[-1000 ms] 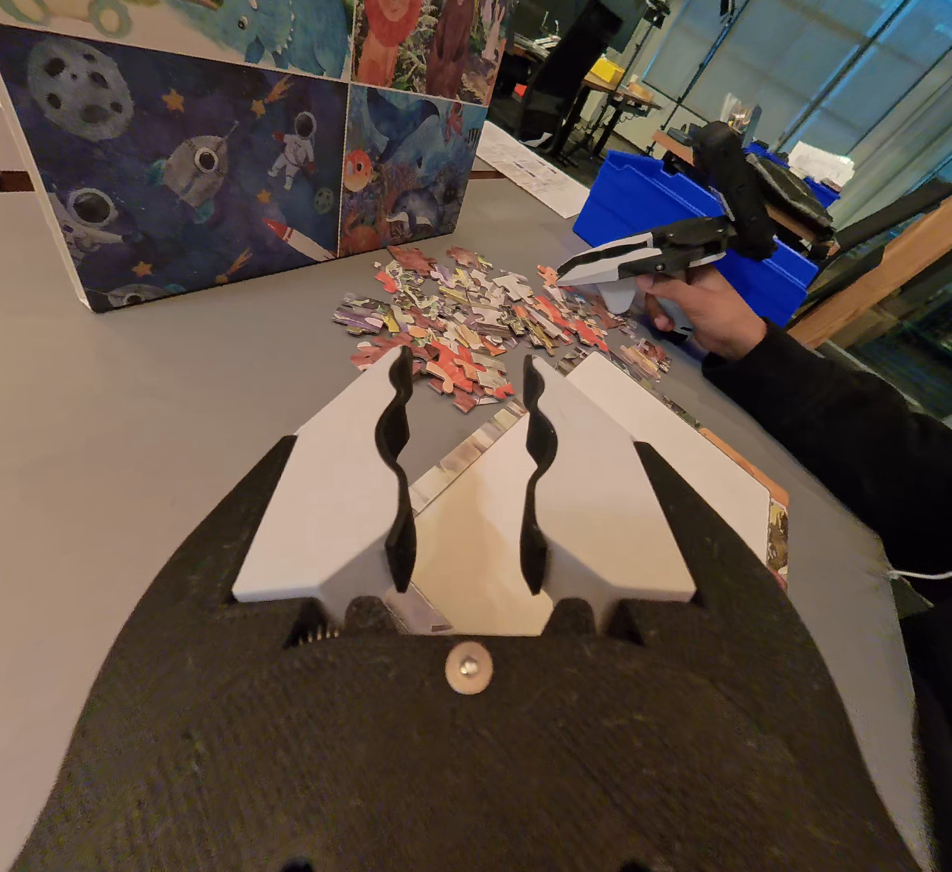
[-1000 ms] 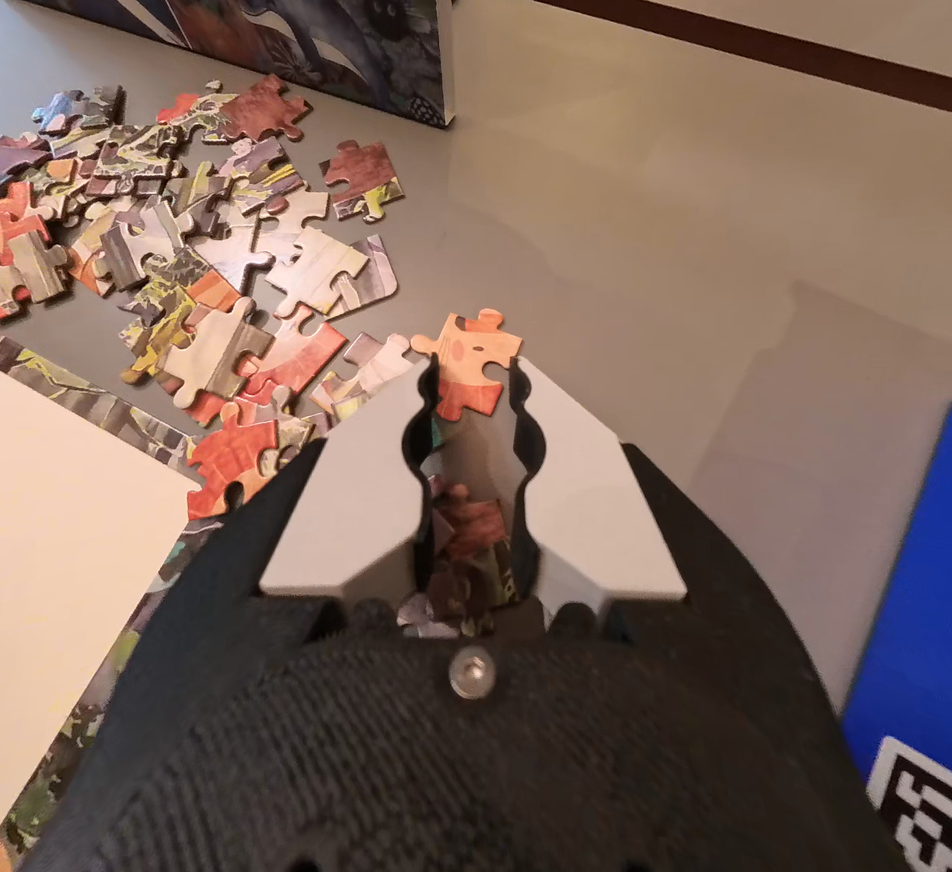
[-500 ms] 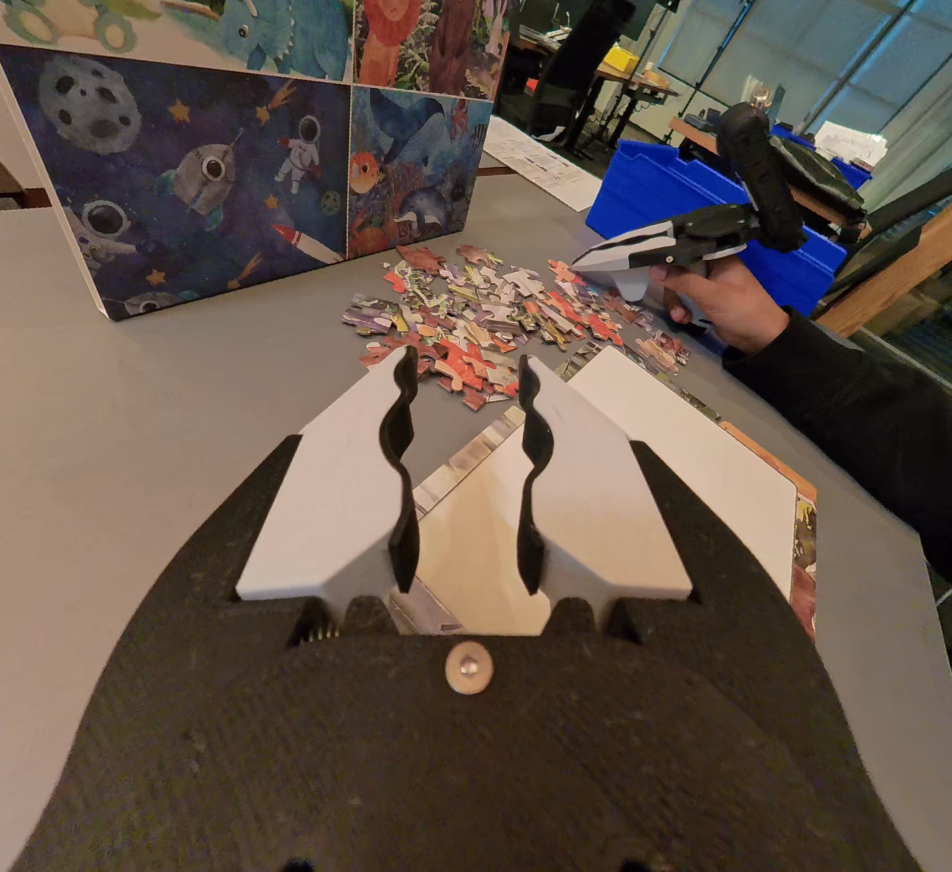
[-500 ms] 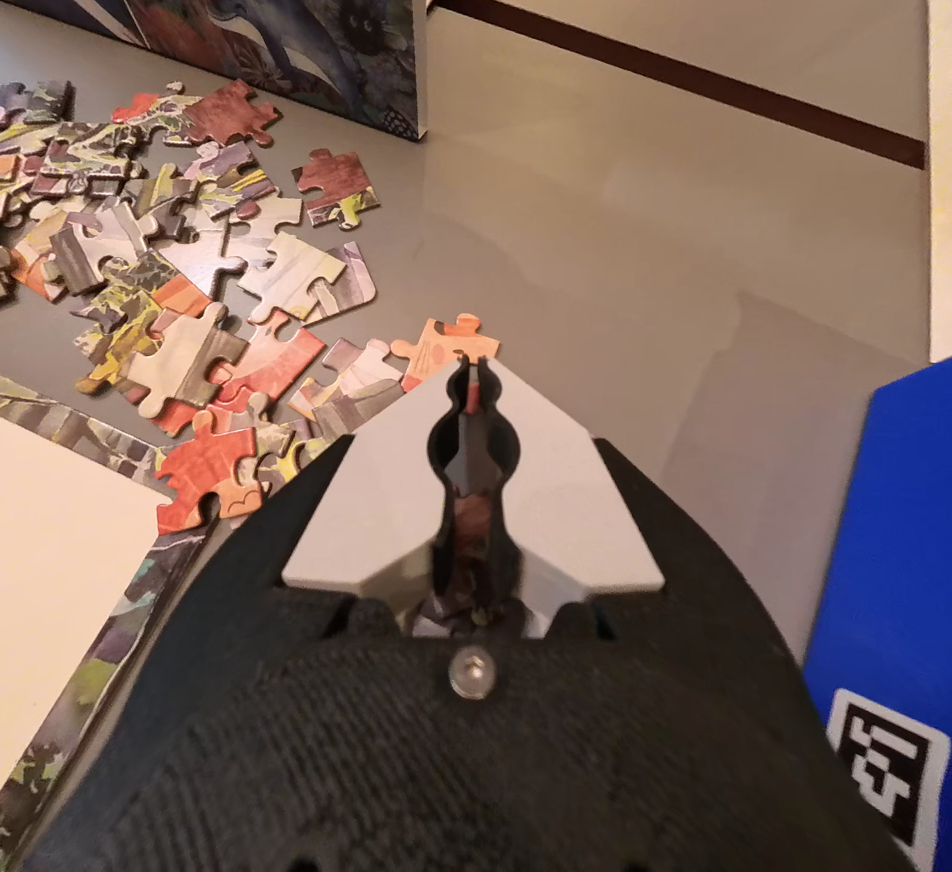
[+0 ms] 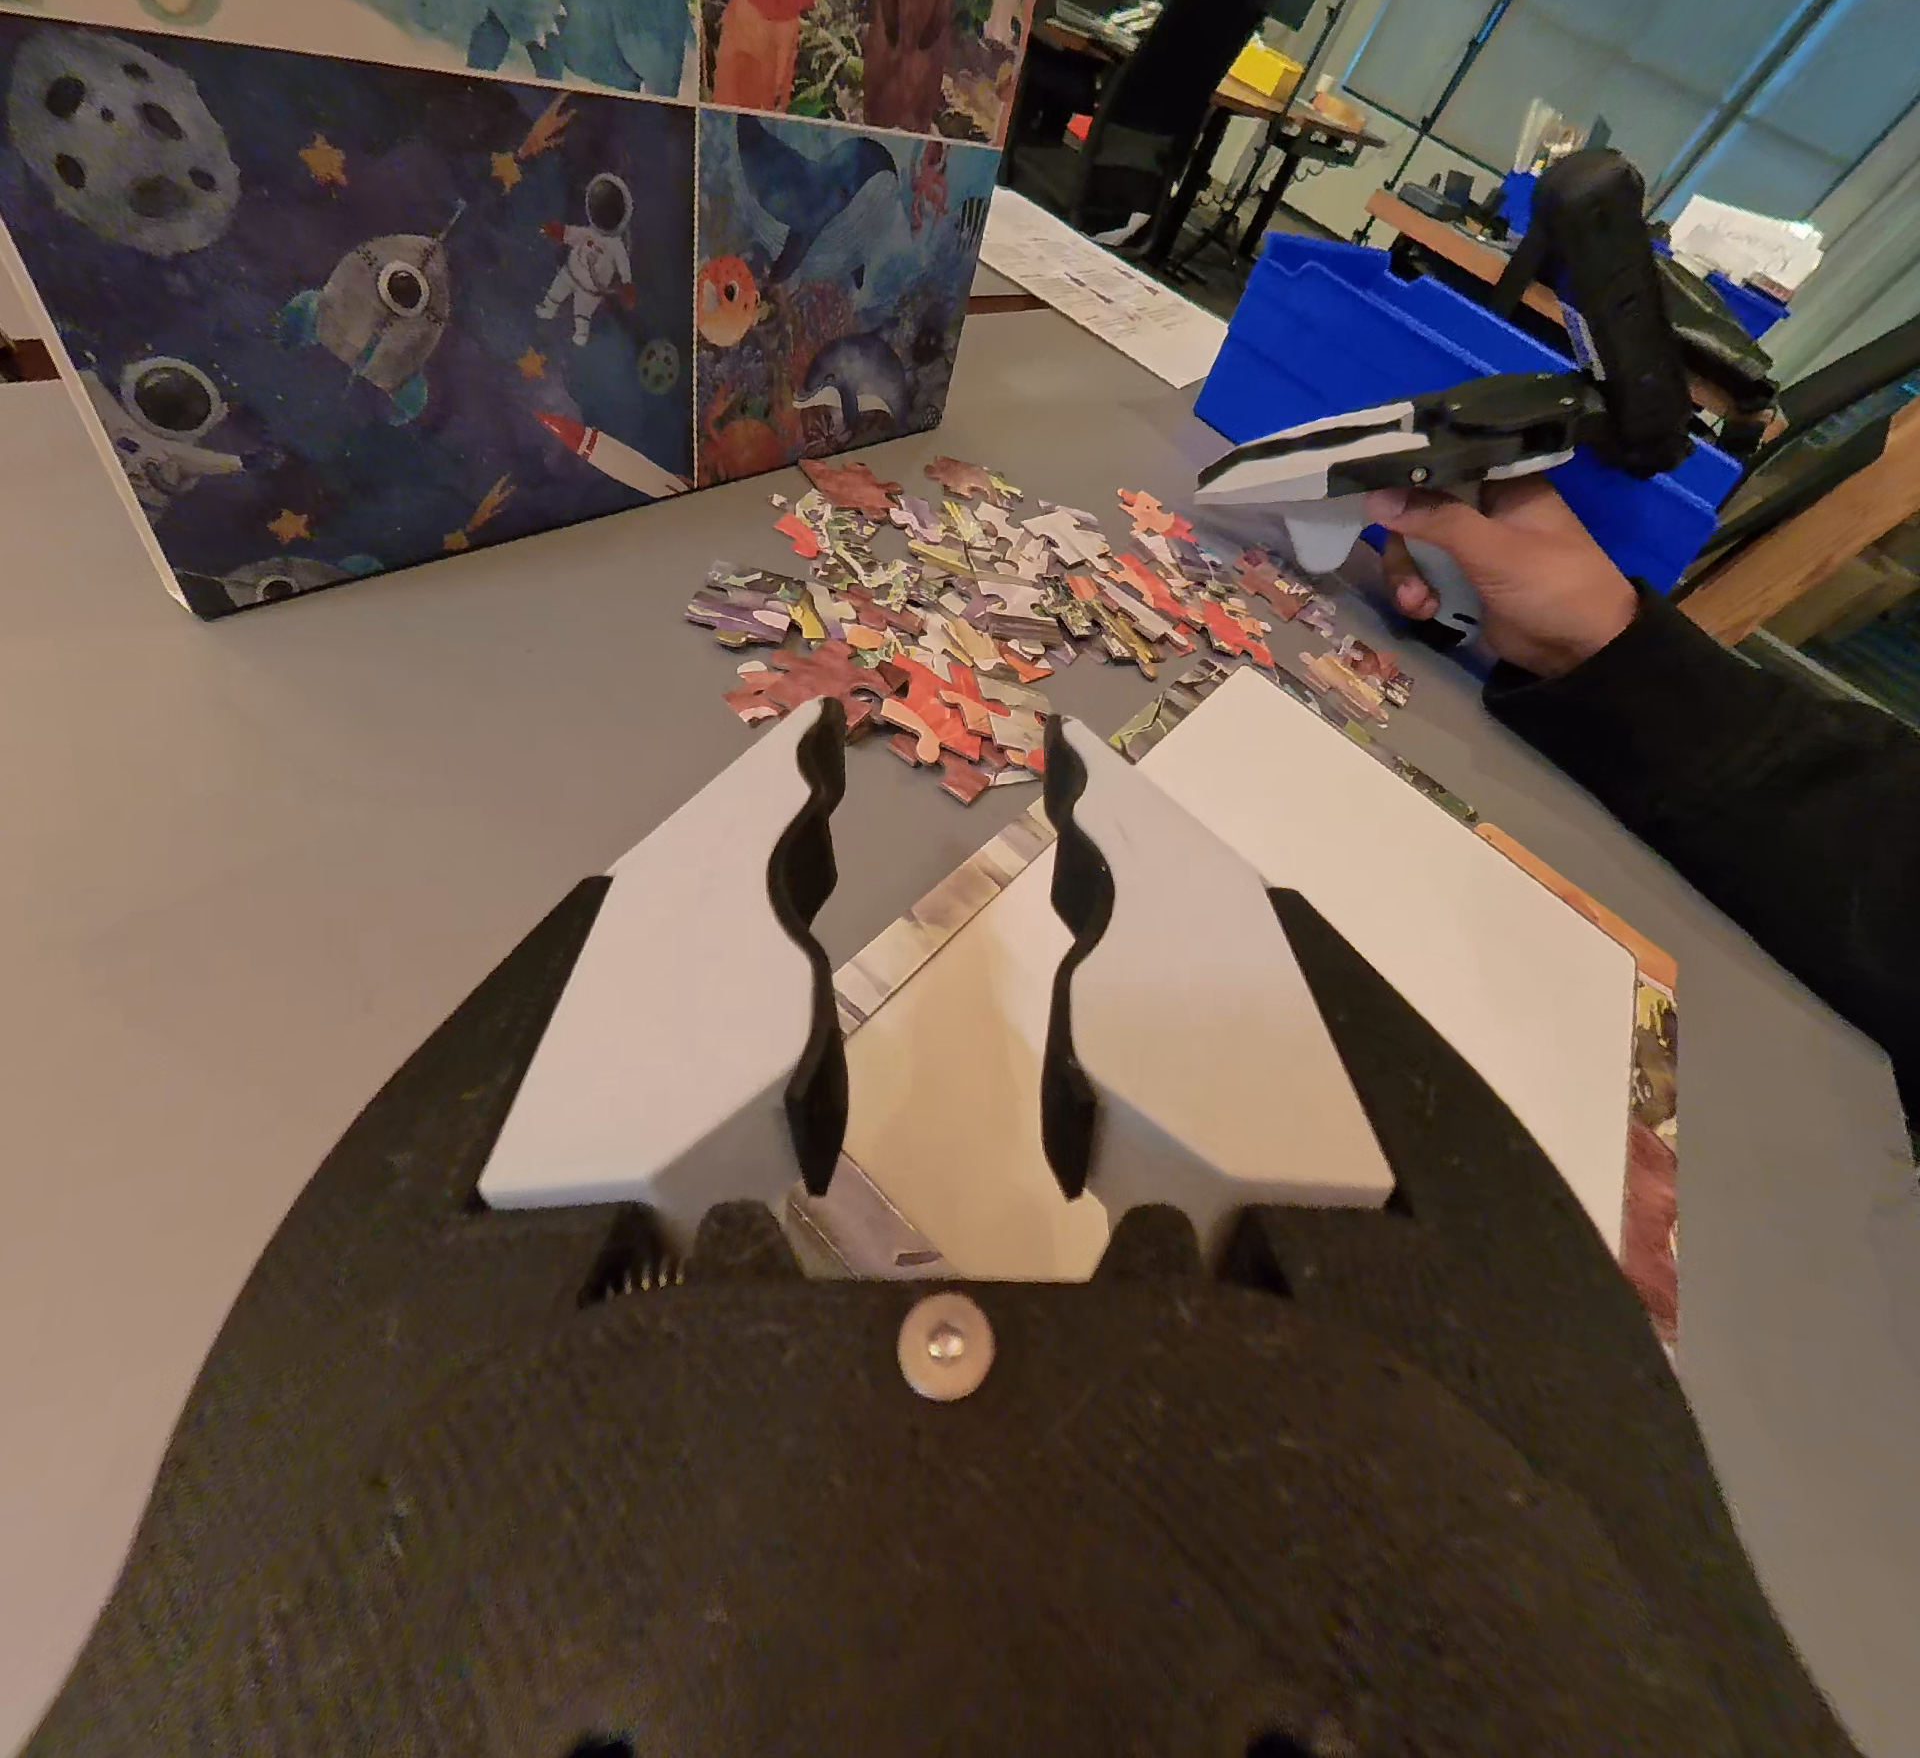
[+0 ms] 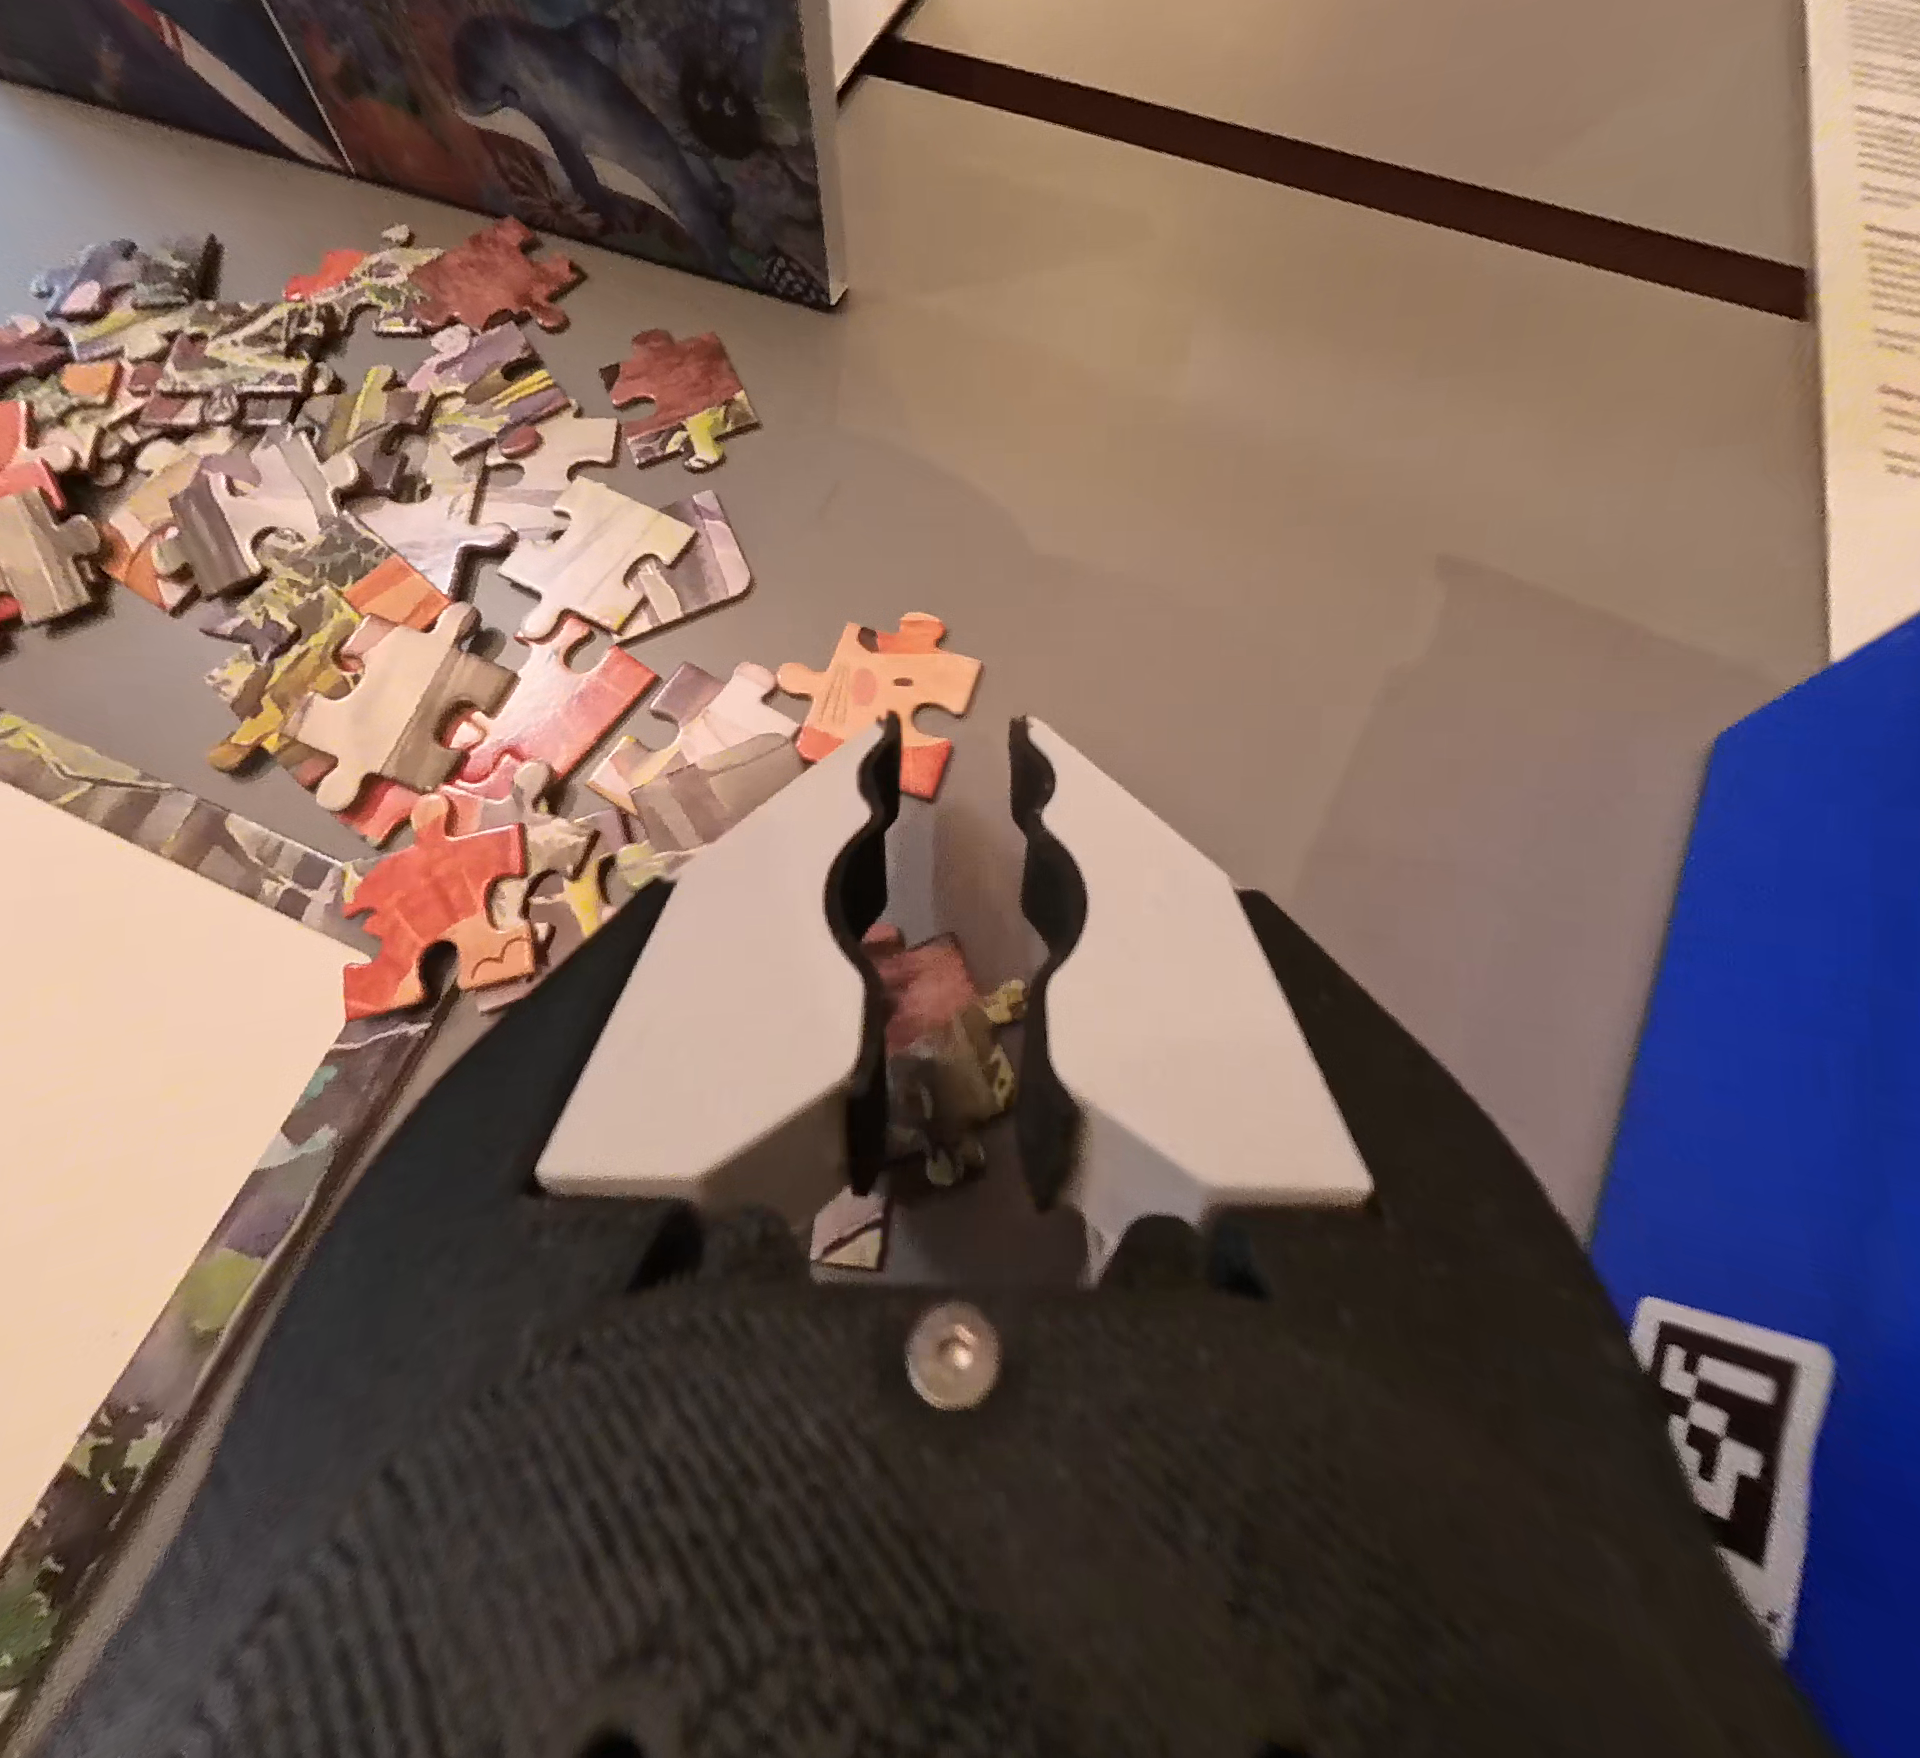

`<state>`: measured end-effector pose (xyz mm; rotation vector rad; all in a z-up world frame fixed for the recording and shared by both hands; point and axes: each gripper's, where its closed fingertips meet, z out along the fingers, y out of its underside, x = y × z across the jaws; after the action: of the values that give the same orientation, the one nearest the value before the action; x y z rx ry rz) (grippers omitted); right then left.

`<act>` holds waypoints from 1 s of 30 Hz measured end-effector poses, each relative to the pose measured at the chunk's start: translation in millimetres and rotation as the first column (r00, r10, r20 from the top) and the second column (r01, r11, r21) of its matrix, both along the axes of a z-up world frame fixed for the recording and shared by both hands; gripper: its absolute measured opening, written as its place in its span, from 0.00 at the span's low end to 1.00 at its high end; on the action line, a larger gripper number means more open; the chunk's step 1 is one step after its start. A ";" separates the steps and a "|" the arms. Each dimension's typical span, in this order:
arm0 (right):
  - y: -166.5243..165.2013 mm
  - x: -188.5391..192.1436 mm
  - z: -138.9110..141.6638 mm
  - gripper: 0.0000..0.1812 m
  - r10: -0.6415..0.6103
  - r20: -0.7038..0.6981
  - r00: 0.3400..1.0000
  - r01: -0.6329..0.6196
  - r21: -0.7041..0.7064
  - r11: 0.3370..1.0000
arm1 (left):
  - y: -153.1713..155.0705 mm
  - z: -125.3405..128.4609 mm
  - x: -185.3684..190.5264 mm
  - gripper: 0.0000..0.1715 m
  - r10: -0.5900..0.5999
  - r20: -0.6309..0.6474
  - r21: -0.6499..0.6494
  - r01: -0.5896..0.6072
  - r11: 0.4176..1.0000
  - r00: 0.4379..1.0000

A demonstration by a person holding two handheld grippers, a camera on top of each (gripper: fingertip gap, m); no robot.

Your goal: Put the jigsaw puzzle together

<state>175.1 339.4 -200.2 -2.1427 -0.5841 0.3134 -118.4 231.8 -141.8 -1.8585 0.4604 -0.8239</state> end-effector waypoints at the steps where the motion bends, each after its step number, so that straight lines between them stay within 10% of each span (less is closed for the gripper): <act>1: -0.5 -1.4 -0.9 0.11 0.007 0.017 1.000 -0.007 0.004 1.000 | 0.0 -1.0 0.4 0.21 -0.001 -0.004 -0.001 0.001 1.000 1.000; 30: -43.2 -81.9 32.6 0.13 0.282 0.167 0.945 -0.310 0.173 0.935 | 1.9 -9.3 0.3 0.20 -0.001 -0.024 -0.023 0.001 1.000 1.000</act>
<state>93.2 296.2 -167.7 -1.8932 -0.9844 0.2586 -118.1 233.7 -151.1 -1.8912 0.4683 -0.8118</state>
